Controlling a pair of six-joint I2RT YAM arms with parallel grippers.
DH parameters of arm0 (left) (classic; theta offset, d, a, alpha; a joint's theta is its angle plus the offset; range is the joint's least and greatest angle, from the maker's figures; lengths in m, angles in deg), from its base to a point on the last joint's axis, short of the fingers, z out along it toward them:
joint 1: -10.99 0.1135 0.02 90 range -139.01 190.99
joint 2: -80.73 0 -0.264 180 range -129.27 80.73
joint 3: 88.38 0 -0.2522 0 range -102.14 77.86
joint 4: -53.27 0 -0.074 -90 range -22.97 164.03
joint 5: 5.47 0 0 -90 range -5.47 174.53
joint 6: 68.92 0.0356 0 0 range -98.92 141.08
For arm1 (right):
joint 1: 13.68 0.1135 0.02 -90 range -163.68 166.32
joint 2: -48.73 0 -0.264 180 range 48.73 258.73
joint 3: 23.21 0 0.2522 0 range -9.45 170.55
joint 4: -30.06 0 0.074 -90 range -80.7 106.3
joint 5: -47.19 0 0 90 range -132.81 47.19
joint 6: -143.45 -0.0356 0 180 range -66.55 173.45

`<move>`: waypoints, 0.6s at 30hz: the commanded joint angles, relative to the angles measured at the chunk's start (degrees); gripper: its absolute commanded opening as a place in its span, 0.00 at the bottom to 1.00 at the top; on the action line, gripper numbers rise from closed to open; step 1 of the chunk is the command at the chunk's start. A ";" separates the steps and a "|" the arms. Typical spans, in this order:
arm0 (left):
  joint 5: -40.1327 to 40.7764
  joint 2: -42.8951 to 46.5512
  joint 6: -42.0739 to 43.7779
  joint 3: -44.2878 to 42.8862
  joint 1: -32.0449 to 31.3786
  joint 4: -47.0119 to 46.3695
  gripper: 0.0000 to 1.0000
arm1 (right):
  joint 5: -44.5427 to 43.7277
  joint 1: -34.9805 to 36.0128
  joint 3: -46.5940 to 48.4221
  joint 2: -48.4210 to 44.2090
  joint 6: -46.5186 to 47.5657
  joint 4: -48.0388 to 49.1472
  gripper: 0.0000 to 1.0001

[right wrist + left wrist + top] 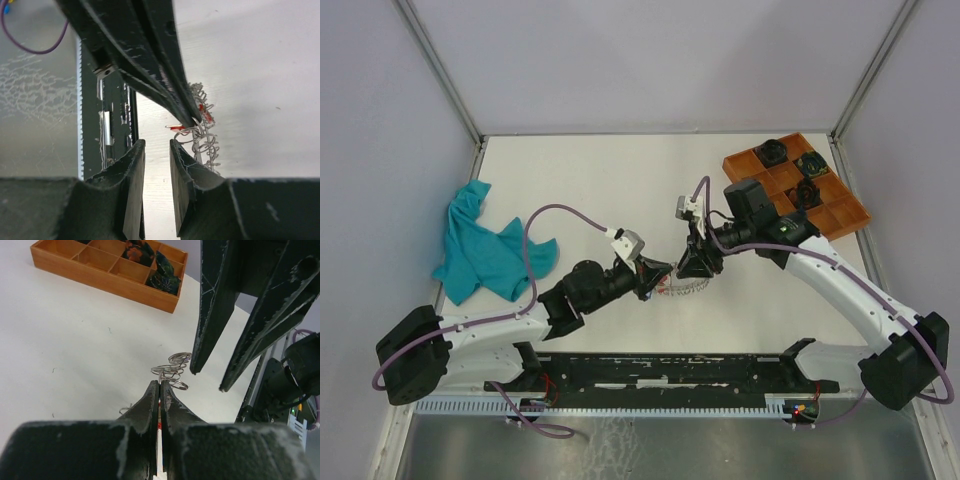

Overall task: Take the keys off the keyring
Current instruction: Remove the key from the keyring.

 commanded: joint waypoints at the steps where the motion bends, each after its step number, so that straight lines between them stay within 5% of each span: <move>1: 4.72 1.02 -4.40 -4.59 -0.12 0.11 0.03 | -6.46 0.19 0.21 0.15 -10.96 8.17 0.34; 18: 7.92 0.48 -6.93 -7.51 -0.22 4.68 0.03 | -7.40 1.48 -0.06 2.42 -14.07 9.18 0.27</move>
